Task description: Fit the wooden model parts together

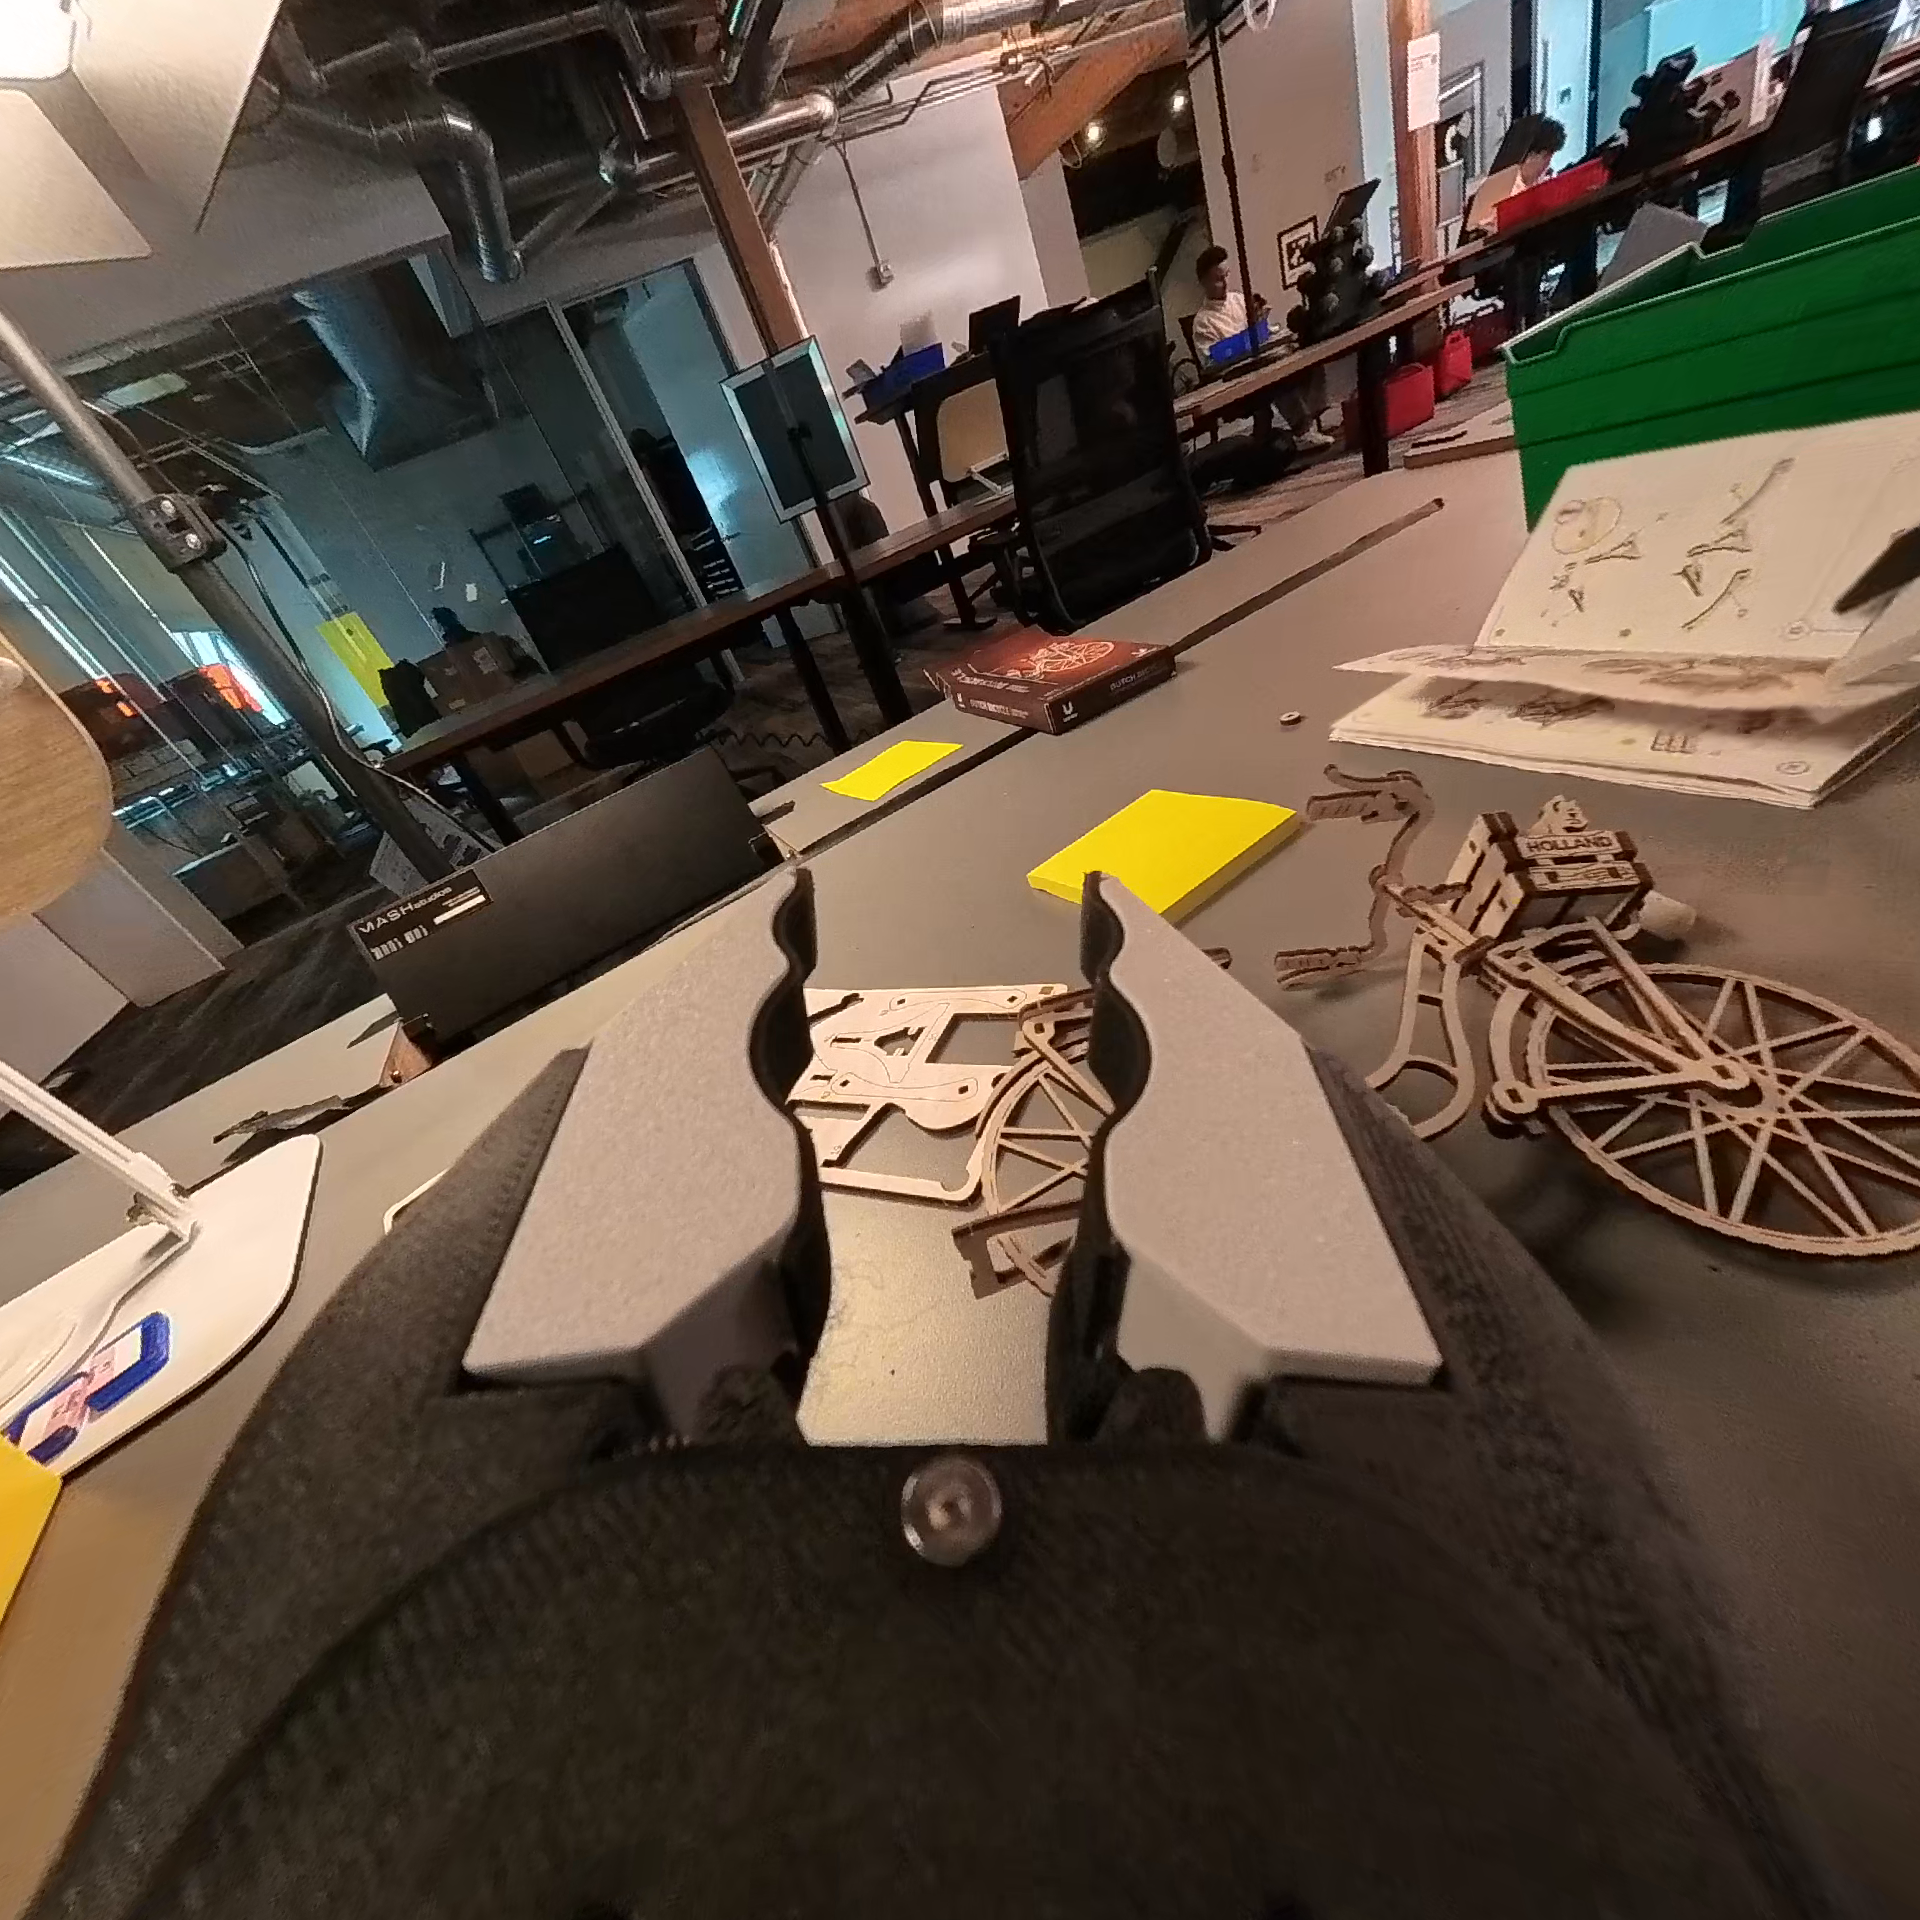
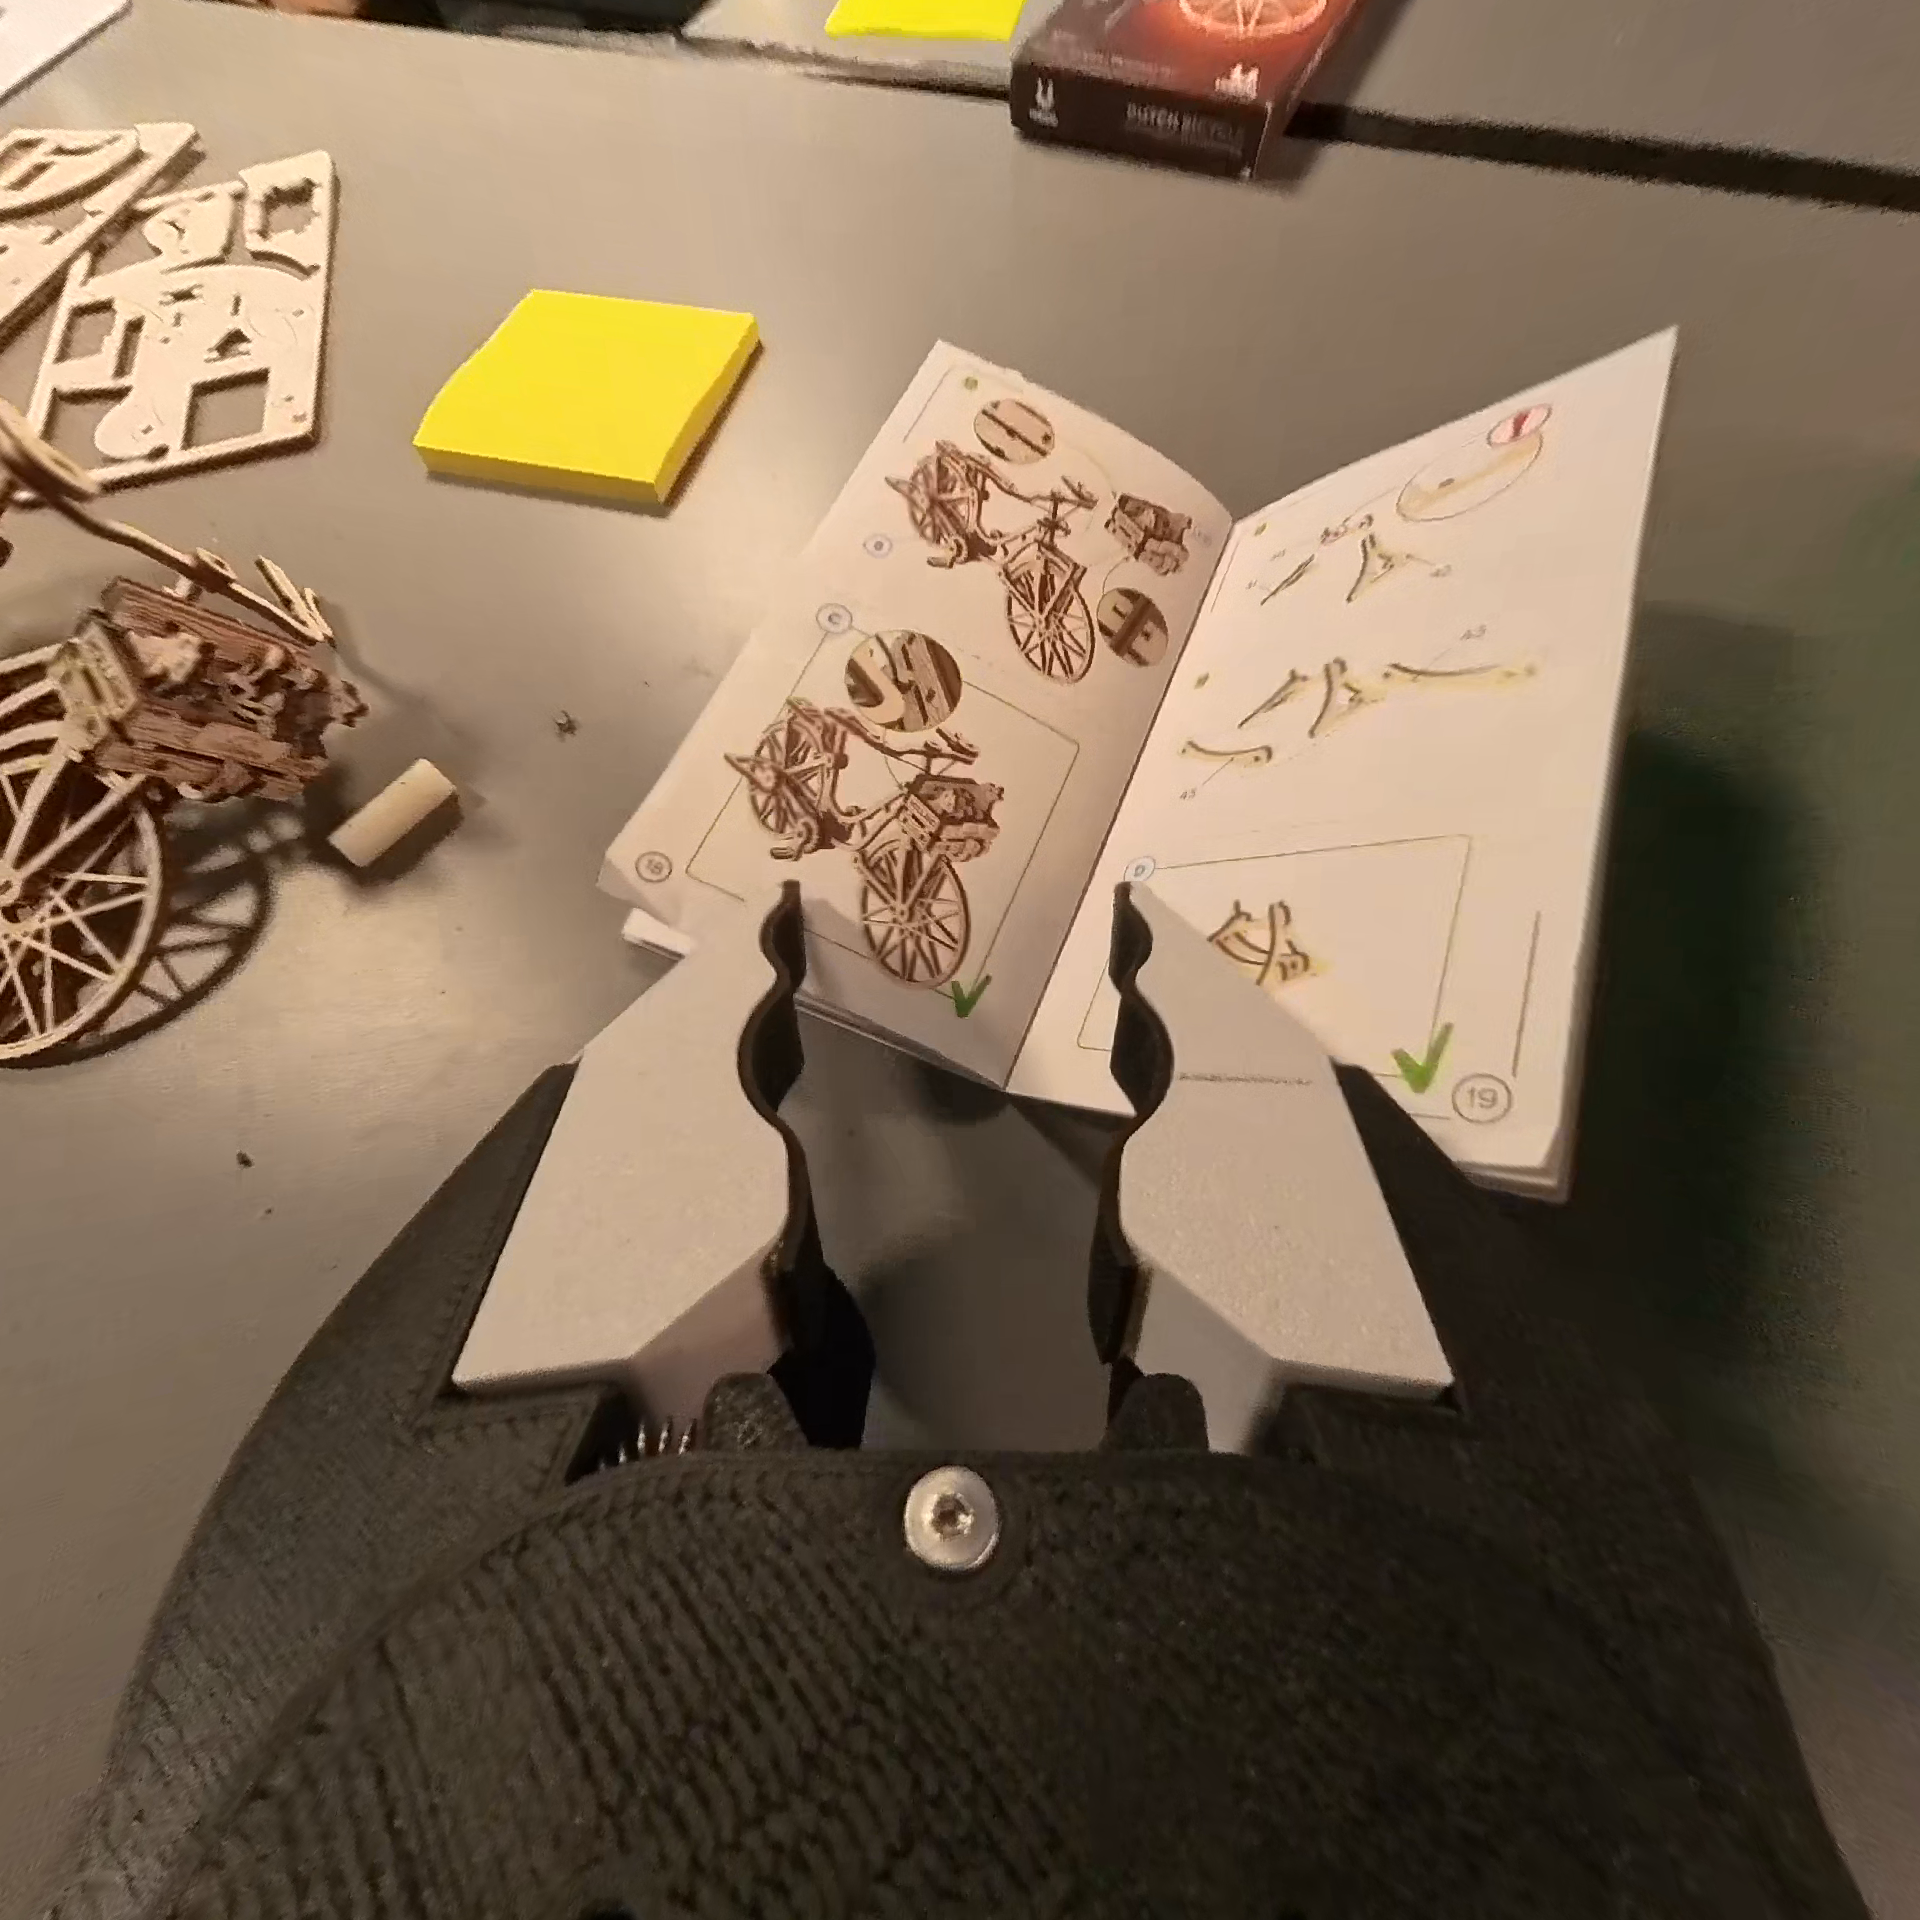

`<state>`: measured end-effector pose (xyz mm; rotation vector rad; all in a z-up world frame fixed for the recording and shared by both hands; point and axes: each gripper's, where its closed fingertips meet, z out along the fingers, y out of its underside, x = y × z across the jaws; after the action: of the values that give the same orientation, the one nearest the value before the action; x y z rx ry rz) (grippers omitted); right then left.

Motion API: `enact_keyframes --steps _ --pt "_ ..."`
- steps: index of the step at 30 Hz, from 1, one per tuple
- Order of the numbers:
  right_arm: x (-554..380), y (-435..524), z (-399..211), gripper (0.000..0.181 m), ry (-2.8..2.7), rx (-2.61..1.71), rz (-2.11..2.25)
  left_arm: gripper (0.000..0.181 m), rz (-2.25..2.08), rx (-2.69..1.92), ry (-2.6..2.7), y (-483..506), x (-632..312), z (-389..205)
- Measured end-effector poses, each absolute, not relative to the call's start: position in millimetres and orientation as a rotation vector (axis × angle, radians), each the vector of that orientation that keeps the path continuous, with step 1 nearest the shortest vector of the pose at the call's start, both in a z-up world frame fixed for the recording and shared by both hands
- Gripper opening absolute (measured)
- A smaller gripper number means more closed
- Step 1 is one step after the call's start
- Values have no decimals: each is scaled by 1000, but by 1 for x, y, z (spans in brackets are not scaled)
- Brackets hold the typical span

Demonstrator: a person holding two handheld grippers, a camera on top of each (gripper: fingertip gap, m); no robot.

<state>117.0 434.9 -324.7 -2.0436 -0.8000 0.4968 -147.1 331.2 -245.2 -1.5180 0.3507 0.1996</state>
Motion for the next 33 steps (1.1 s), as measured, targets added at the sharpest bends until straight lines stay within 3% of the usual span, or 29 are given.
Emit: enact_keyframes --steps 15,33 --pt "156 440 -233 60 -617 -1455 150 50 200 -1516 355 332 -146 -245" --pt "200 461 -225 42 -601 -1387 41 50 193 -1512 351 332 -146 -244"
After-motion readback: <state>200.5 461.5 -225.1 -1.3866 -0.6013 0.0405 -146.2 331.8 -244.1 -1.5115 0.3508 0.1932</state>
